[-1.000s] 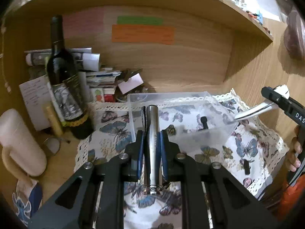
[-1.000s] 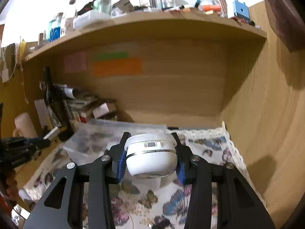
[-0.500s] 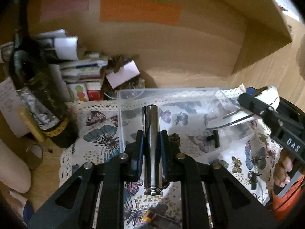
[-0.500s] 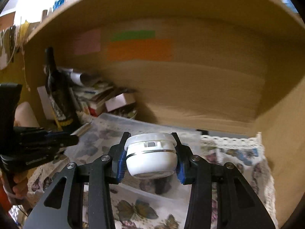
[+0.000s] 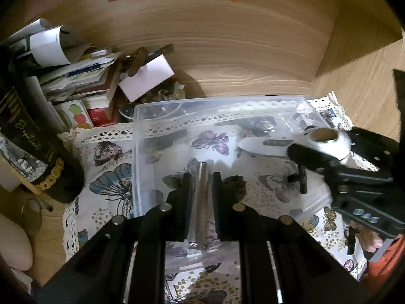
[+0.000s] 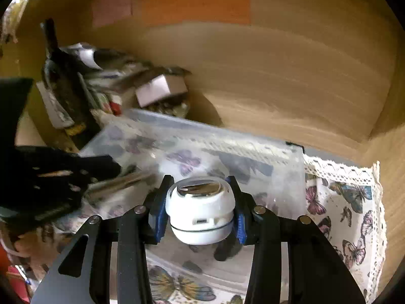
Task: Organize rigid objects
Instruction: 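Lower the tube and white device into the clear box and open both tools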
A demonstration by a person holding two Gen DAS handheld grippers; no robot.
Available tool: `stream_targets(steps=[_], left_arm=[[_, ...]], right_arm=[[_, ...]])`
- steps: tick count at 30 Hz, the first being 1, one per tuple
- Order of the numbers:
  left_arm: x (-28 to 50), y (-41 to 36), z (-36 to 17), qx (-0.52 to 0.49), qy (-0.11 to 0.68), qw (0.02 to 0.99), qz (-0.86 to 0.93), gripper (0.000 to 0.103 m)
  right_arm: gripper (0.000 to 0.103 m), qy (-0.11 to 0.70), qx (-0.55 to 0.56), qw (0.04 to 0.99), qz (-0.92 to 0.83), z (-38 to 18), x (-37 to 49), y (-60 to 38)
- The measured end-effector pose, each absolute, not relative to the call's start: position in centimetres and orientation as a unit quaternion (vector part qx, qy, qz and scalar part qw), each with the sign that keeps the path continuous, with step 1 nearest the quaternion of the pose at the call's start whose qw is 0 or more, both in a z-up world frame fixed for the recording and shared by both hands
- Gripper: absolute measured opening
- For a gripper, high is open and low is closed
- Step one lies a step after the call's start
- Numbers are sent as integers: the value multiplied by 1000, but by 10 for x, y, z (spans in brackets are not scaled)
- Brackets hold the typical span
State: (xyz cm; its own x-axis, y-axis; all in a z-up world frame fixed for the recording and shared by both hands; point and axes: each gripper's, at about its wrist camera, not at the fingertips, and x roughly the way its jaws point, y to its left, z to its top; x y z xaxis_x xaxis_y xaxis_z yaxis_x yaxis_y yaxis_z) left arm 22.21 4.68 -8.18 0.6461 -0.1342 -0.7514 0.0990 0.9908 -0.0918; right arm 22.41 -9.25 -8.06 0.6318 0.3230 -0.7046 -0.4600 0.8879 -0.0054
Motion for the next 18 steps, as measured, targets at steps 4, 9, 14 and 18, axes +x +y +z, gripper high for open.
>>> stream_targets(steps=[4,9,14,18], left_arm=[[217,44,-75,-16,404,912,-68,15],[206,42,-63,-11,388,919,-68,15],[189,43,-50,-11,367,928,-64,23],[169,44,-39,-11,347,936,-56,37]], right_arm=[[39,392,-96,891,208,-91,232,-95],[40,391,-93,894,199,-87,231,-99],[51,351,-90,911,195,-60,207,-107],[61,311,-87,926,196,-38,179,-112]])
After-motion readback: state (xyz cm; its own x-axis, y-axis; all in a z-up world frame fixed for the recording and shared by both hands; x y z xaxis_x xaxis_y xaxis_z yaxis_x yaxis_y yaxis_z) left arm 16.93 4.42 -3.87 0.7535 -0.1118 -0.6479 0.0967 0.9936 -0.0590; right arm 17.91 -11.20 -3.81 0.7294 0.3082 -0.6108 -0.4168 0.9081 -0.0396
